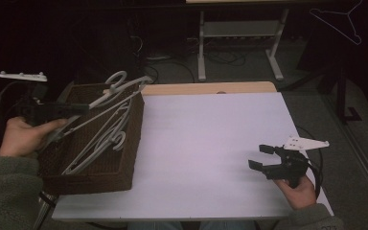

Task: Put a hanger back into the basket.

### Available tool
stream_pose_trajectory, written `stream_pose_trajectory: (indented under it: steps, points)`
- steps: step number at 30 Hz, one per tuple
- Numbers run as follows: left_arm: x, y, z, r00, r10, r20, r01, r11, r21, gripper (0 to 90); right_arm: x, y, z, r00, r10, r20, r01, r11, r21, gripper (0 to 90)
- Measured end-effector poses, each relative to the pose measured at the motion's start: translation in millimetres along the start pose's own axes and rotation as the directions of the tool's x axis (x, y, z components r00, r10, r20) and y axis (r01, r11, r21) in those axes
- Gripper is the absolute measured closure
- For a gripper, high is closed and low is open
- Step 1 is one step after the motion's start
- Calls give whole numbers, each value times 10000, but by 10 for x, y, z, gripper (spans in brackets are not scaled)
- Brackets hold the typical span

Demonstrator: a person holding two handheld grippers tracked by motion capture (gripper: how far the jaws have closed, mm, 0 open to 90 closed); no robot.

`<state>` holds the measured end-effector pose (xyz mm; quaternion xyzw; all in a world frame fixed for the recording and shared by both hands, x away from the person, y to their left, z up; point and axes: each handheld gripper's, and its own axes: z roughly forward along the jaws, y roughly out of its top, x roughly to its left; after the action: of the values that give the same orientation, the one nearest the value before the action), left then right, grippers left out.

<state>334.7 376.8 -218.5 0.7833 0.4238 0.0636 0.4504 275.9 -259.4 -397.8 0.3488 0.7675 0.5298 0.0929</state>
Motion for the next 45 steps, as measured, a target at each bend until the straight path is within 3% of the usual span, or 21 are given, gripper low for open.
stream_pose_trajectory:
  steps: [5,7,8,12,15,18,22,27,32,38,39,45]
  points:
    - [261,-167,-160,9985,-532,-112,526,9974,-501,825,5,-4,17,10000,27,17,-27,9999,104,192]
    - [339,-223,-193,9973,-685,-261,672,9967,-461,825,2,-7,22,10000,35,30,-35,9999,104,192]
    - [379,-255,-213,9964,-838,-125,829,9946,-620,825,2,-7,25,10000,60,20,-60,9999,129,192]
    - [483,-351,-230,9956,-928,94,932,9929,-744,824,-4,-14,37,10000,36,13,-36,9998,172,192]
    - [527,-408,-246,9961,-882,21,882,9939,-660,824,2,-15,43,10000,39,-2,-39,9998,215,193]
    - [574,-486,-228,9960,-887,-55,884,9954,-361,824,0,-20,30,10000,59,14,-59,9999,162,193]
    - [608,-545,-68,9971,-675,-355,691,9966,442,824,-11,-25,47,9998,206,-47,-205,9996,214,191]
    - [658,-644,133,9981,-610,-77,615,9924,1062,822,2,-22,46,9999,152,-38,-152,9998,158,193]
    - [659,-728,272,9989,-456,107,427,9807,1907,818,-2,-29,46,9997,223,-50,-222,9995,203,191]
    - [609,-781,444,9993,-379,47,350,9574,2865,783,-2,-26,54,9999,132,-73,-131,9998,142,193]
    - [604,-786,472,9995,-303,-10,291,9509,3082,769,-1,-26,55,9999,125,-79,-124,9998,161,193]
    - [616,-775,499,9981,-623,-35,604,9507,3042,782,3,-25,56,9998,147,-110,-145,9998,161,193]
